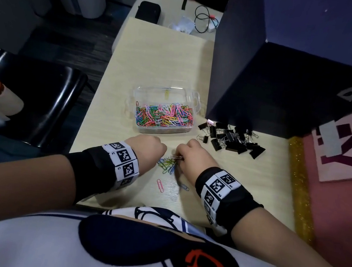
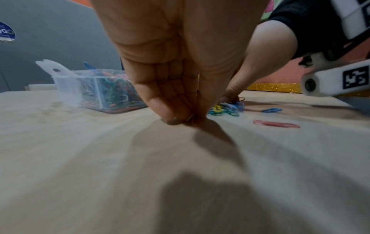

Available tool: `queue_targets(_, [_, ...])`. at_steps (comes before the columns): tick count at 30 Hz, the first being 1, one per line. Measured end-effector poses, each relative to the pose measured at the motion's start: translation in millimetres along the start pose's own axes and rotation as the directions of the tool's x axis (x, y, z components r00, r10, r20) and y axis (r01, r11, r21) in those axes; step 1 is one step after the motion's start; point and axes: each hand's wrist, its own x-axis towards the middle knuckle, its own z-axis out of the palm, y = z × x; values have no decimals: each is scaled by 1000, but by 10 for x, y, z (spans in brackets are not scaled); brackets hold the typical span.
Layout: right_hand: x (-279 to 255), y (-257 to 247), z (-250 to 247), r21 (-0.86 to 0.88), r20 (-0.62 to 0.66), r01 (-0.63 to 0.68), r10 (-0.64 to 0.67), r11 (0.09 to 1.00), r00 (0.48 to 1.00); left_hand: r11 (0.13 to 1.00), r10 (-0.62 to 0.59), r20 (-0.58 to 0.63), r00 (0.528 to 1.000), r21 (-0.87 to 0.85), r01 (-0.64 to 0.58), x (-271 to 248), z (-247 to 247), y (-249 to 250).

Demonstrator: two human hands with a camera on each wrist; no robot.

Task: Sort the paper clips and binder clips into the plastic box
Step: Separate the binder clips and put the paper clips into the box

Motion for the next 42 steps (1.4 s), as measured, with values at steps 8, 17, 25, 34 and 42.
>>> queue_targets(8, [63, 37, -179, 78, -90, -77, 84, 994, 992, 1000, 12, -42, 999, -25, -13, -26, -36, -78])
queue_targets(17, [273, -195, -636, 374, -369, -10, 159, 927, 916, 978, -83, -381, 921, -209, 2, -123, -594, -306])
queue_targets(25, [144, -98, -593, 112, -79, -231, 240, 966, 967, 974, -45, -375, 926, -221, -43, -161, -410, -315])
queue_targets(34, [-170, 16, -6, -180, 92, 113, -98, 977, 991, 998, 31, -111, 993, -44, -36, -111, 161, 62])
queue_targets(42, [-106, 138, 21, -109, 9, 68, -67, 992, 998, 998, 46, -99, 994, -39, -50, 69, 71, -28])
